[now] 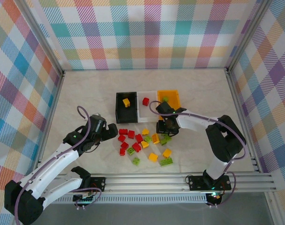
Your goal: Sort the legos into containers by color
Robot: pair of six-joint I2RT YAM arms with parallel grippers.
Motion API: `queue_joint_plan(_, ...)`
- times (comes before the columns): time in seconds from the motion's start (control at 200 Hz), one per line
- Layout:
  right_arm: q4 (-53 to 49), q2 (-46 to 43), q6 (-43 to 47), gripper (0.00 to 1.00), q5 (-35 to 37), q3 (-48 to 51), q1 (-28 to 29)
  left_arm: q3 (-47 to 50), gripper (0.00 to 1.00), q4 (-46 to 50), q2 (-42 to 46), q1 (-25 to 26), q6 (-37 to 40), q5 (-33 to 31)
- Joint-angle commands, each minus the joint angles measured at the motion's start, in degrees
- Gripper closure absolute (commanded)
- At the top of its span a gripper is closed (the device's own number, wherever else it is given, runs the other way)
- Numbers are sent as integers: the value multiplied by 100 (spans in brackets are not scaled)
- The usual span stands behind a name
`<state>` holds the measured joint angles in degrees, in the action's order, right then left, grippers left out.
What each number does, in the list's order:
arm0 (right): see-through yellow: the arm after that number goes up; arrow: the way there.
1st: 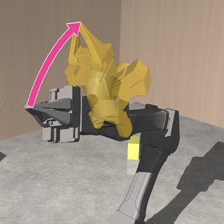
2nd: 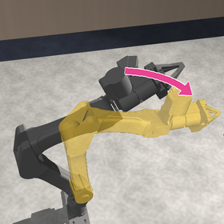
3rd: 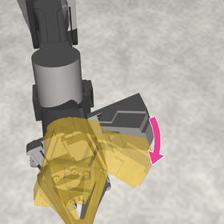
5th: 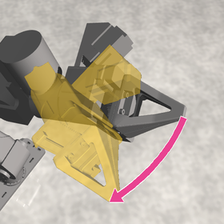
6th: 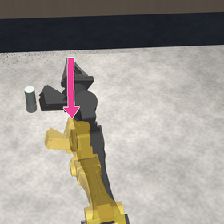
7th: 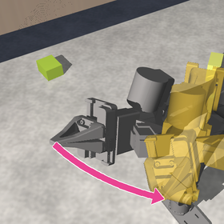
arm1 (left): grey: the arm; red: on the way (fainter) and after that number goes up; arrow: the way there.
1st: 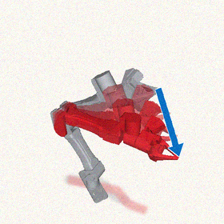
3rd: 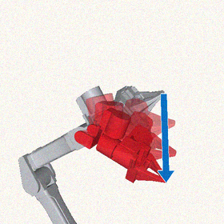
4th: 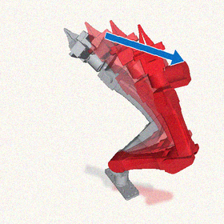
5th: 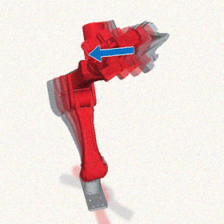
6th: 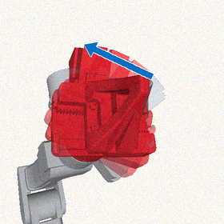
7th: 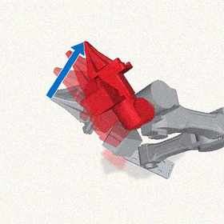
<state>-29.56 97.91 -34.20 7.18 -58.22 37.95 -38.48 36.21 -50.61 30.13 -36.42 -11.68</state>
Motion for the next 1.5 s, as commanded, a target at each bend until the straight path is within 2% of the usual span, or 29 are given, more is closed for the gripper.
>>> queue_joint_plan(0.0,-75,149,28,48,133,-84,19,69,0,-5,-19,-82,-39,-106)
queue_joint_plan(0.24,111,-280,18,69,163,89,18,-8,0,-61,-28,-103,-6,3)
queue_joint_plan(0.5,-316,-1446,366,69,639,-342,-123,-279,0,53,43,-104,249,-139)
queue_joint_plan(0.62,-540,-1235,392,69,702,-863,-461,-309,0,70,56,-104,111,-98)
queue_joint_plan(0.8,-515,-314,336,69,817,-1694,-925,-200,0,-6,47,-111,115,-15)
queue_joint_plan(0.945,-589,582,378,61,778,-2515,-1114,-169,0,-62,-70,-113,218,177)
queue_joint_plan(1.05,-689,962,397,44,751,-2970,-1126,-144,4,-166,-260,-105,365,537)
queue_joint_plan(1.135,-580,874,378,34,612,-2993,-1126,-157,10,-260,-477,-52,488,887)
queue_joint_plan(1.235,-450,586,352,32,488,-2779,-1126,-143,12,-377,-838,188,554,1025)
queue_joint_plan(1.35,-391,252,309,32,434,-2406,-1115,-124,19,-450,-1277,529,595,1211)
queue_joint_plan(1.495,-281,-137,284,31,512,-1891,-1117,21,21,-271,-1559,1096,482,1188)
